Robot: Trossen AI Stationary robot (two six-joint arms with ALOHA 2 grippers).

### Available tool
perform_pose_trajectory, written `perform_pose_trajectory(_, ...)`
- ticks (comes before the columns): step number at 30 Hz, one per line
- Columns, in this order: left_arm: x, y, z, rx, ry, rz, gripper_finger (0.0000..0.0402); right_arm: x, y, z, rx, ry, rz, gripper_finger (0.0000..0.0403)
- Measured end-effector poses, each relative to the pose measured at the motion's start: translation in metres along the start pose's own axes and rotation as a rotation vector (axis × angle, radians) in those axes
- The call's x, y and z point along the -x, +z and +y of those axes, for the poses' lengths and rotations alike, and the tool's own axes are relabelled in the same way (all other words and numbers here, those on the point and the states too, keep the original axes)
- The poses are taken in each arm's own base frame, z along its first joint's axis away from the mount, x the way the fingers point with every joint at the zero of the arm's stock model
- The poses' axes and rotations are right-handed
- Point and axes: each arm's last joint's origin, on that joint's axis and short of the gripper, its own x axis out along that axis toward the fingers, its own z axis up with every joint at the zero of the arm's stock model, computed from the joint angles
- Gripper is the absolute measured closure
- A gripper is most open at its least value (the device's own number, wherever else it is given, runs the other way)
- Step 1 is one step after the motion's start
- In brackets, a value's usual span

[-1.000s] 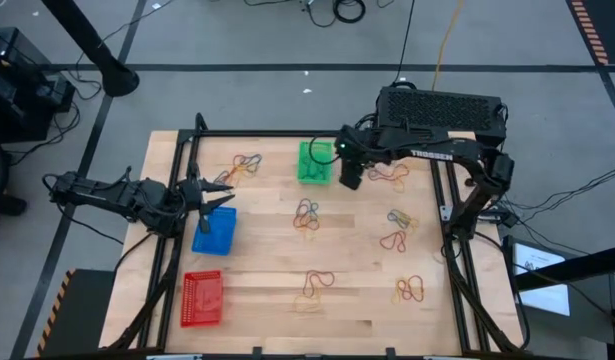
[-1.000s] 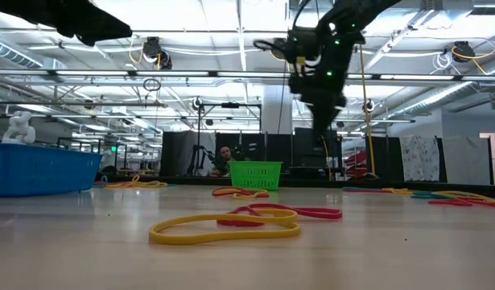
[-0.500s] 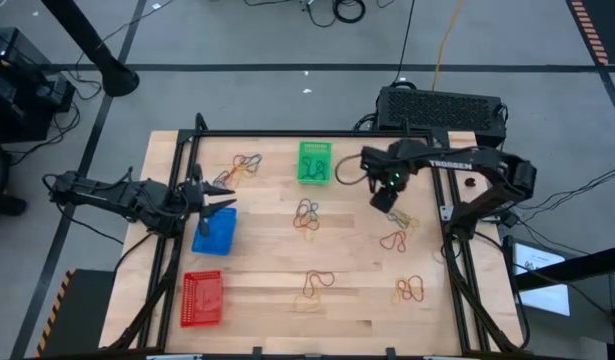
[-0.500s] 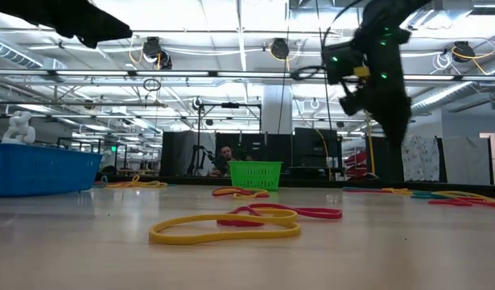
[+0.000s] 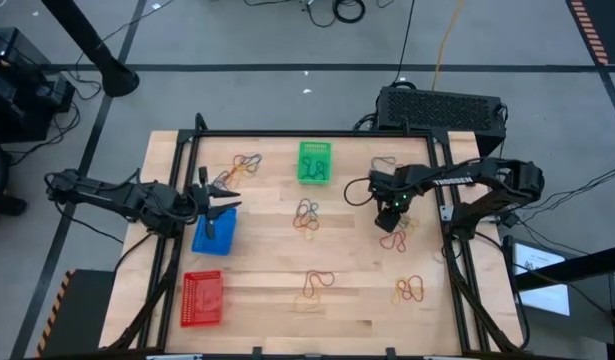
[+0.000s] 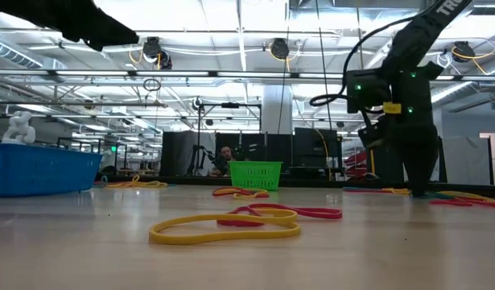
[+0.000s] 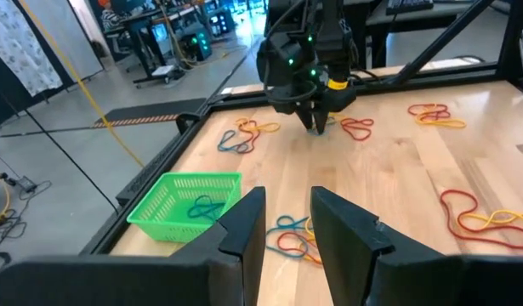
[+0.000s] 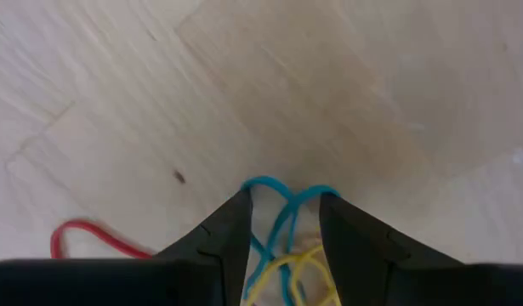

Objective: Sort rubber bands into baskets
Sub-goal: Put the blue rubber band into the green bin

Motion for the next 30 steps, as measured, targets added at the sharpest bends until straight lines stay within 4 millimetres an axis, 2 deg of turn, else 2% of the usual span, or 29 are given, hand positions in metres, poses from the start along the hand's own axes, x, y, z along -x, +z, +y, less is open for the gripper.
perform_pose_trajectory(6, -0.001, -0.001, -0.001, -0.004, -0.001, 0.008, 0.0297, -0.002, -0.002, 0.001, 0.007, -0.010, -0.004, 0.0285)
perform_pose_trajectory(8, -0.001, -0.001, -0.001, -0.004, -0.001, 0.009, 0.0297, -0.002, -0.002, 0.002, 0.012, -0.014, -0.005, 0.0310)
perform_pose_trajectory(12, -0.001, -0.001, -0.001, -0.005, -0.001, 0.009, 0.0297, 0.001, -0.002, 0.002, 0.041, 0.000, -0.012, 0.0386)
perform_pose_trajectory(14, -0.001, -0.001, -0.001, -0.005, -0.001, 0.010, 0.0297, 0.006, 0.001, 0.004, 0.055, 0.006, -0.039, 0.0394)
perform_pose_trajectory(19, -0.001, -0.001, -0.001, -0.005, -0.001, 0.009, 0.0297, 0.034, 0.008, 0.016, 0.121, 0.046, -0.167, 0.0401)
perform_pose_trajectory(22, -0.001, -0.001, -0.001, -0.005, -0.001, 0.009, 0.0297, 0.059, 0.010, 0.025, 0.150, 0.083, -0.265, 0.0401)
perform_pose_trajectory(30, -0.001, -0.001, -0.001, -0.006, -0.001, 0.010, 0.0297, 0.115, -0.003, 0.045, 0.228, 0.192, -0.491, 0.0402)
